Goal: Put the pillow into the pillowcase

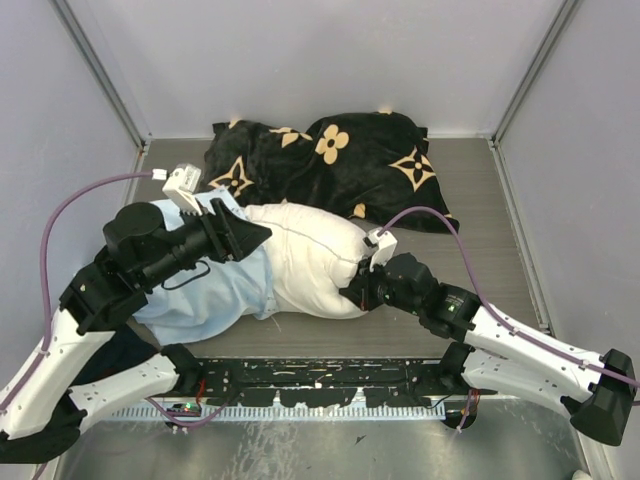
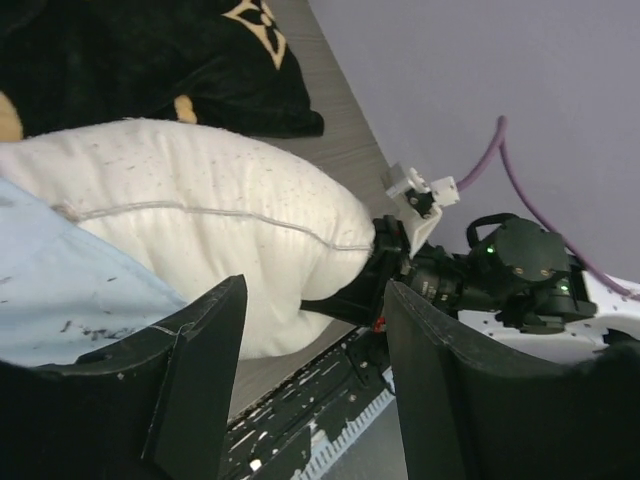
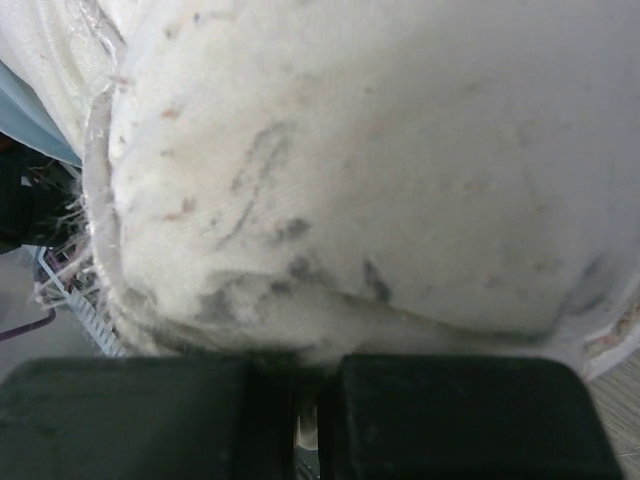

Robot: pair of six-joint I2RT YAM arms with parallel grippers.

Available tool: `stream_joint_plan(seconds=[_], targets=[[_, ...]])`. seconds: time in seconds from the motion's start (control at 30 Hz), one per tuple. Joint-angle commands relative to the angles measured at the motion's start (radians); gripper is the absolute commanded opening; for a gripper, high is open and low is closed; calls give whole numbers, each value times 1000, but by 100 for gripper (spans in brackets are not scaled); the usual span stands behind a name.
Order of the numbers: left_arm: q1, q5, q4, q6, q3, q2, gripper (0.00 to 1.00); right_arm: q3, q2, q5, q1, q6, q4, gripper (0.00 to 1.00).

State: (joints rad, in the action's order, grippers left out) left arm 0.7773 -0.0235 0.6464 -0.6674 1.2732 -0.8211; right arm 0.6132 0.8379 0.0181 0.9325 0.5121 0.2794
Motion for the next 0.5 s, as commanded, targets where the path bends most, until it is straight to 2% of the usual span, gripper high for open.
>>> stream_joint_plan(seconds=[0.0,0.13,0.2,0.23,0.3,0.4,0.47], targets=[[3,170,126,48,20,-22,69,-29,44,-1,16,9,204,3],[-4,389,298,110,134,-128,75,-34,47,18,35,16,207,4],[-12,450,362,139,197,-188,76,-33,51,22,43,17,204,4],[-19,462,366,148,213,-205,78,-33,54,26,47,16,202,4],[-30,476,345,169,235,-230,91,-31,60,27,51,16,199,5],[-84,473,371,201,309,-299,88,-24,68,25,57,19,191,6],[-134,449,426,216,365,-356,90,-18,67,27,58,18,187,7]])
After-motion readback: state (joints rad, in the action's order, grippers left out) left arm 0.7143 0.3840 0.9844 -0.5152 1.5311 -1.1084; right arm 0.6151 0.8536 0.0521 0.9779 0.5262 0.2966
